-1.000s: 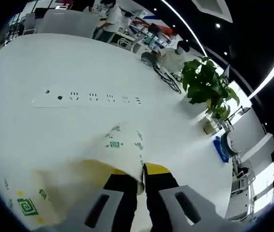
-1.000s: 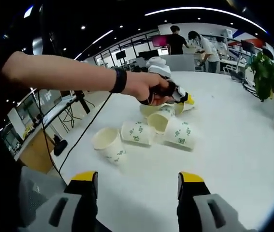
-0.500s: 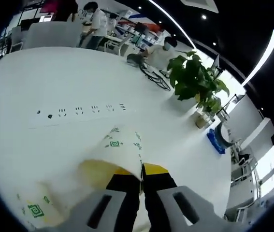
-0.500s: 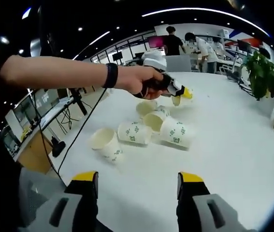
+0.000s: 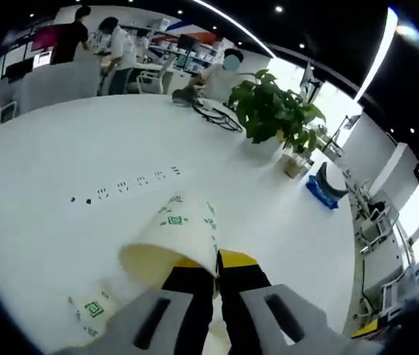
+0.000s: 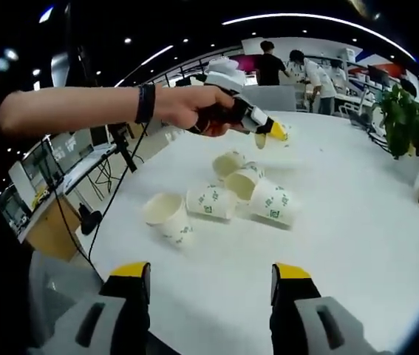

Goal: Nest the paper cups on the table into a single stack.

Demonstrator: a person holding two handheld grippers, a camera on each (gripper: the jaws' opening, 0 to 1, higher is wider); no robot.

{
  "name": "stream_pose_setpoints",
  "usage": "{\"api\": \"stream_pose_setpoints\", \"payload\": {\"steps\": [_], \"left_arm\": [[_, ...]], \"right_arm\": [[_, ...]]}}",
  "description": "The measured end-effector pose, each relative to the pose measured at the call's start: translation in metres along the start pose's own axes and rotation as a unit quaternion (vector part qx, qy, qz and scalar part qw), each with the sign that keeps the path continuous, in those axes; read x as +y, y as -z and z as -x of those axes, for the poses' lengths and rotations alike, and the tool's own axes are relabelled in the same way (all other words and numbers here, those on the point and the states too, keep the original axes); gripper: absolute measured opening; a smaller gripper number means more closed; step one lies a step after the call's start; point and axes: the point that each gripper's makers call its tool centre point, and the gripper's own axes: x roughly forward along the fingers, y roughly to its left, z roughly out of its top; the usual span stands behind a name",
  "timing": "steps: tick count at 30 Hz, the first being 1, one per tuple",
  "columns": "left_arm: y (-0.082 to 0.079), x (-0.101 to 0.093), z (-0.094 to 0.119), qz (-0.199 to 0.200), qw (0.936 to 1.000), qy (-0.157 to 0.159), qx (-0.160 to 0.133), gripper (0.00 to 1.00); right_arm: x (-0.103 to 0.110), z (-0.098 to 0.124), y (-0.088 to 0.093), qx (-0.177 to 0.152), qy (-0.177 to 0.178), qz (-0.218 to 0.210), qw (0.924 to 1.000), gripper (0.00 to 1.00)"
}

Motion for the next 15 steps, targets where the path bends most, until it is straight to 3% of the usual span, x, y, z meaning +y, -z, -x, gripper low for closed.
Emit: {"api": "stream_pose_setpoints", "payload": {"steps": [3, 9, 15], "left_arm": [[-0.001, -0.001, 0.006, -0.012, 0.9999, 0.001, 0.0, 0.0], [0.009, -0.009, 0.038, -0.011, 0.9999, -0.01, 0.001, 0.0], [0.008, -0.006, 0.045, -0.017, 0.9997, -0.018, 0.001, 0.0]], "right_arm": [[0.001, 0.002, 0.002, 0.001, 0.001, 0.002, 1.0, 0.66], [0.002, 0.003, 0.005, 0.006, 0.001, 0.009, 0.9999, 0.66], [0.004, 0.007, 0.003, -0.005, 0.004, 0.012, 0.9999, 0.66]]}}
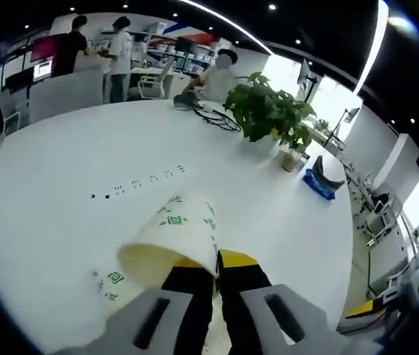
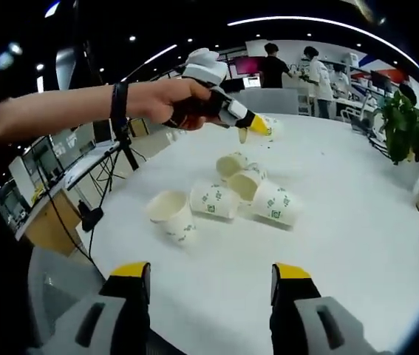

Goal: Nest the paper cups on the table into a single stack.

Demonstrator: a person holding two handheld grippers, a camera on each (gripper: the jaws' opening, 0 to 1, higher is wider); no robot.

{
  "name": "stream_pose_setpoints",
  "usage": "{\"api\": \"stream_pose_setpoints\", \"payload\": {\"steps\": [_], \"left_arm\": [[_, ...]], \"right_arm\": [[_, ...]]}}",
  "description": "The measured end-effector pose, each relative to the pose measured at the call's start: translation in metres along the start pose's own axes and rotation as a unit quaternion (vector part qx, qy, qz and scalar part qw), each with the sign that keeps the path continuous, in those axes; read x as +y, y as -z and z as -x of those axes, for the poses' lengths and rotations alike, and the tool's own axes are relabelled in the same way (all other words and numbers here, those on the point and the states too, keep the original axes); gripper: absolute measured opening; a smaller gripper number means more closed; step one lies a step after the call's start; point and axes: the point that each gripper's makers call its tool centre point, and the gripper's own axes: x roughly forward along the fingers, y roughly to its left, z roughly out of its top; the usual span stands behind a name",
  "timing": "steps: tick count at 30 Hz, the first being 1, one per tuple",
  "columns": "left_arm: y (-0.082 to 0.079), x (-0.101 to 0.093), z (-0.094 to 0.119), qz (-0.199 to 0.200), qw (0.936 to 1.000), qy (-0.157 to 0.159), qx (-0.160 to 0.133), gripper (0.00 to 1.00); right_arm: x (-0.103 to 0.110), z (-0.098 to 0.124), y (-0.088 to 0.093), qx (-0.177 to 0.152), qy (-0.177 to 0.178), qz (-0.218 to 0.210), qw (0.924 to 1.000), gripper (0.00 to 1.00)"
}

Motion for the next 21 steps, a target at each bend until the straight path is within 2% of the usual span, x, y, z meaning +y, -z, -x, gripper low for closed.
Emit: {"api": "stream_pose_setpoints", "payload": {"steps": [6, 11, 12, 21], "left_arm": [[0.012, -0.003, 0.021, 0.007, 1.0, -0.002, -0.004, 0.0], [0.024, -0.006, 0.036, -0.004, 1.0, -0.007, 0.002, 0.0], [0.033, -0.01, 0.049, -0.007, 0.9999, -0.01, 0.003, 0.0], [0.04, -0.005, 0.074, -0.015, 0.9997, -0.02, 0.006, 0.0]], "right_arm": [[-0.001, 0.001, -0.001, -0.004, 0.002, 0.003, 1.0, 0.66], [0.002, 0.0, -0.007, -0.009, 0.001, 0.01, 0.9999, 0.66], [0.003, 0.0, -0.008, -0.01, 0.0, 0.011, 0.9999, 0.66], [0.009, -0.005, -0.012, -0.01, -0.008, 0.024, 0.9996, 0.66]]}}
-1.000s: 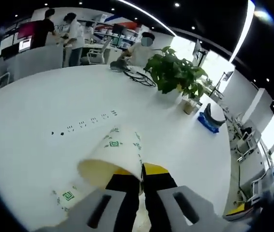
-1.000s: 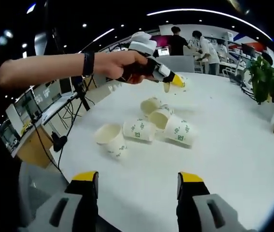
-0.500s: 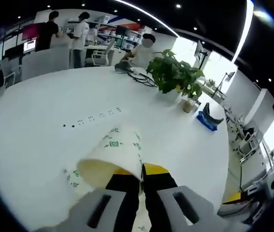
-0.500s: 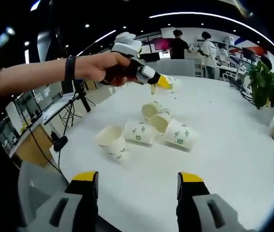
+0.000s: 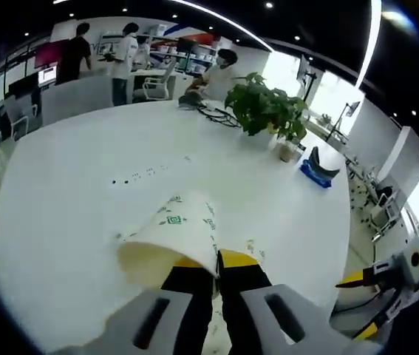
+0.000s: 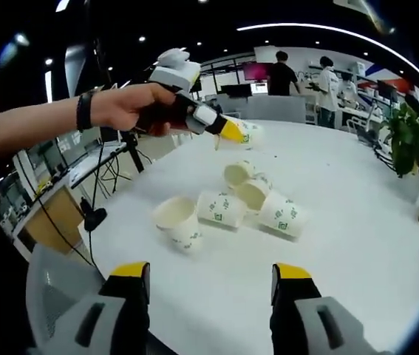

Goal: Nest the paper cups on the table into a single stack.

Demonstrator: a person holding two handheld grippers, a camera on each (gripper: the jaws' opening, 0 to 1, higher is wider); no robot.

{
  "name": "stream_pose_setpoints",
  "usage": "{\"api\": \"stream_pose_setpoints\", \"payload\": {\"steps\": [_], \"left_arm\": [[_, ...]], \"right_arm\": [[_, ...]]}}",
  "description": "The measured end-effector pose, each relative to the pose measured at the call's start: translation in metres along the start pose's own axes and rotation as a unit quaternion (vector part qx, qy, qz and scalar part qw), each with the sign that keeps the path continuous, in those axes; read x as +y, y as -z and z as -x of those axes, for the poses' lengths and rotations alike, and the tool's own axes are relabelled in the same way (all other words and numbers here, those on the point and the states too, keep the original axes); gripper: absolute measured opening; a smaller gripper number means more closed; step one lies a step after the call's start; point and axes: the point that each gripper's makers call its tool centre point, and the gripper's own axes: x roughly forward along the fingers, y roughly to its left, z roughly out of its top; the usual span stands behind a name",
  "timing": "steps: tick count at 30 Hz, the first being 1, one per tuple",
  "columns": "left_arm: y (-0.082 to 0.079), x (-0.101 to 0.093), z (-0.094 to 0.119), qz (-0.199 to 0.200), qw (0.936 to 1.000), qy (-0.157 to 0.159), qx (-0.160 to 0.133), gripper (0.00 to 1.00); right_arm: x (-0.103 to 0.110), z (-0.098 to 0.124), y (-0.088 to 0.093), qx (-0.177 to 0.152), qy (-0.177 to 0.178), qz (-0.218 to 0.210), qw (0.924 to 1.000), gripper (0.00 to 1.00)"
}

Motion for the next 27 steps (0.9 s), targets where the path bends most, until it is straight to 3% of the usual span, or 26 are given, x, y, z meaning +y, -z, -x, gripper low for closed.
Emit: {"api": "stream_pose_setpoints", "payload": {"steps": [3, 17, 20, 27], "left_arm": [[0.01, -0.005, 0.014, -0.007, 1.0, -0.002, 0.006, 0.0], [0.012, -0.005, 0.036, -0.048, 0.9987, 0.0, 0.016, 0.0], [0.018, -0.011, 0.048, -0.066, 0.9975, 0.002, 0.027, 0.0], [0.034, -0.005, 0.054, -0.089, 0.9943, 0.009, 0.057, 0.0]], "right_arm": [[0.0, -0.003, -0.001, 0.002, -0.001, 0.001, 1.0, 0.66], [-0.001, -0.006, -0.013, -0.006, -0.002, 0.001, 1.0, 0.66], [0.0, -0.008, -0.012, -0.004, -0.005, 0.003, 1.0, 0.66], [0.003, -0.01, -0.012, 0.0, -0.011, 0.007, 0.9999, 0.66]]}}
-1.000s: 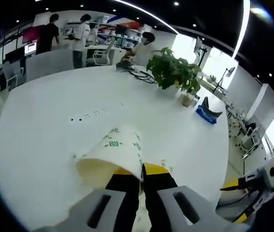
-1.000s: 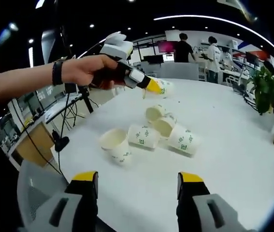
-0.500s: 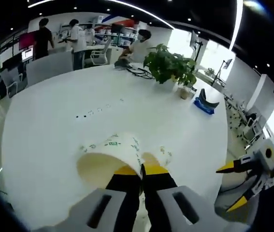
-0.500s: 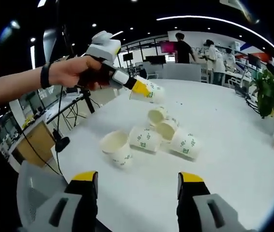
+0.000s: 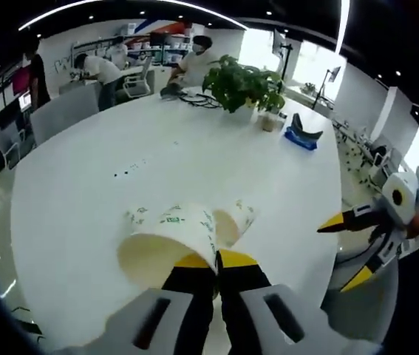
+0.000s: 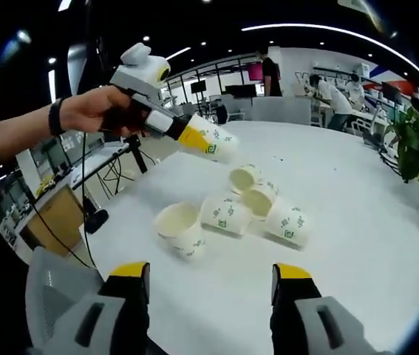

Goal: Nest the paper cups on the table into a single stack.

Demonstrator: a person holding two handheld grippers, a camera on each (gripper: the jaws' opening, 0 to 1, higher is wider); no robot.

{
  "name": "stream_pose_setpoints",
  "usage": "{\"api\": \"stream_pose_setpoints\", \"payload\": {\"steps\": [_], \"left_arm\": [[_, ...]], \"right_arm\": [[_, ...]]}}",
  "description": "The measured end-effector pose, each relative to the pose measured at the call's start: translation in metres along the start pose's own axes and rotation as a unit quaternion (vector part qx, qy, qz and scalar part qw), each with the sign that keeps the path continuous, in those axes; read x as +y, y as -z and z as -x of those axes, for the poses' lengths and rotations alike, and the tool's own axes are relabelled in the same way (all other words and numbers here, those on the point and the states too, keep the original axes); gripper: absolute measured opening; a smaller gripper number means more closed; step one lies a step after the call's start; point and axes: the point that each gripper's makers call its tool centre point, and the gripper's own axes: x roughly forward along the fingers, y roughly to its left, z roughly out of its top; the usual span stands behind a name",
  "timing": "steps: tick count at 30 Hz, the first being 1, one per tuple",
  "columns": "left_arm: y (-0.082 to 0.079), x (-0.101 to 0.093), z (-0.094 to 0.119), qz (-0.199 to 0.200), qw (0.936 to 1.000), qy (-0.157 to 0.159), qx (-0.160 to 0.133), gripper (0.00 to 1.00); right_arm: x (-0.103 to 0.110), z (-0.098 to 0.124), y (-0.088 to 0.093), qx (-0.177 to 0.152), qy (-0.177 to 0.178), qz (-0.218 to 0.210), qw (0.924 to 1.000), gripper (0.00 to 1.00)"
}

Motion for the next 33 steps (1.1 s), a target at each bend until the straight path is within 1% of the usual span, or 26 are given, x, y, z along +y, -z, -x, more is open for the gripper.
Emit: {"api": "stream_pose_setpoints", "payload": {"steps": [2, 4, 5, 7, 10, 13, 15, 19, 22, 23, 25, 26, 29, 33], "left_arm": [[0.006, -0.006, 0.007, -0.009, 0.9999, 0.008, 0.01, 0.0], [0.011, -0.008, 0.009, -0.019, 0.9994, 0.018, 0.023, 0.0], [0.017, -0.01, 0.011, -0.019, 0.9987, 0.027, 0.038, 0.0], [0.023, -0.01, 0.012, -0.03, 0.9977, 0.031, 0.053, 0.0], [0.026, -0.009, 0.014, -0.037, 0.9968, 0.034, 0.062, 0.0], [0.03, -0.012, 0.018, -0.052, 0.9949, 0.038, 0.078, 0.0], [0.037, -0.018, 0.021, -0.074, 0.9916, 0.049, 0.095, 0.0], [0.047, -0.032, 0.024, -0.094, 0.9868, 0.063, 0.116, 0.0], [0.051, -0.035, 0.025, -0.105, 0.9839, 0.068, 0.128, 0.0], [0.053, -0.042, 0.025, -0.111, 0.982, 0.072, 0.134, 0.0], [0.056, -0.049, 0.025, -0.119, 0.9799, 0.076, 0.141, 0.0], [0.057, -0.047, 0.027, -0.121, 0.979, 0.077, 0.144, 0.0], [0.059, -0.052, 0.027, -0.128, 0.9763, 0.082, 0.154, 0.0], [0.069, -0.058, 0.029, -0.143, 0.9699, 0.092, 0.175, 0.0]], "right_arm": [[-0.001, -0.001, 0.0, 0.001, -0.001, 0.001, 1.0, 0.66], [-0.001, -0.002, 0.002, 0.003, -0.002, -0.001, 1.0, 0.66], [-0.001, -0.002, 0.003, 0.004, -0.002, -0.001, 1.0, 0.66], [0.001, -0.004, 0.004, 0.007, -0.005, 0.001, 1.0, 0.66], [0.002, -0.006, 0.004, 0.008, -0.007, 0.002, 0.9999, 0.66], [0.004, -0.008, 0.002, 0.008, -0.011, 0.003, 0.9999, 0.66], [0.005, -0.01, 0.002, 0.009, -0.013, 0.008, 0.9998, 0.66], [0.005, -0.013, 0.0, 0.009, -0.016, 0.011, 0.9998, 0.66], [0.006, -0.014, 0.0, 0.008, -0.018, 0.011, 0.9998, 0.66], [0.006, -0.014, 0.0, 0.008, -0.018, 0.012, 0.9997, 0.66], [0.006, -0.013, 0.0, 0.008, -0.019, 0.013, 0.9997, 0.66], [0.006, -0.013, 0.0, 0.008, -0.019, 0.013, 0.9997, 0.66], [0.005, -0.013, 0.001, 0.009, -0.018, 0.013, 0.9997, 0.66], [0.003, -0.011, 0.002, 0.008, -0.016, 0.013, 0.9998, 0.67]]}}
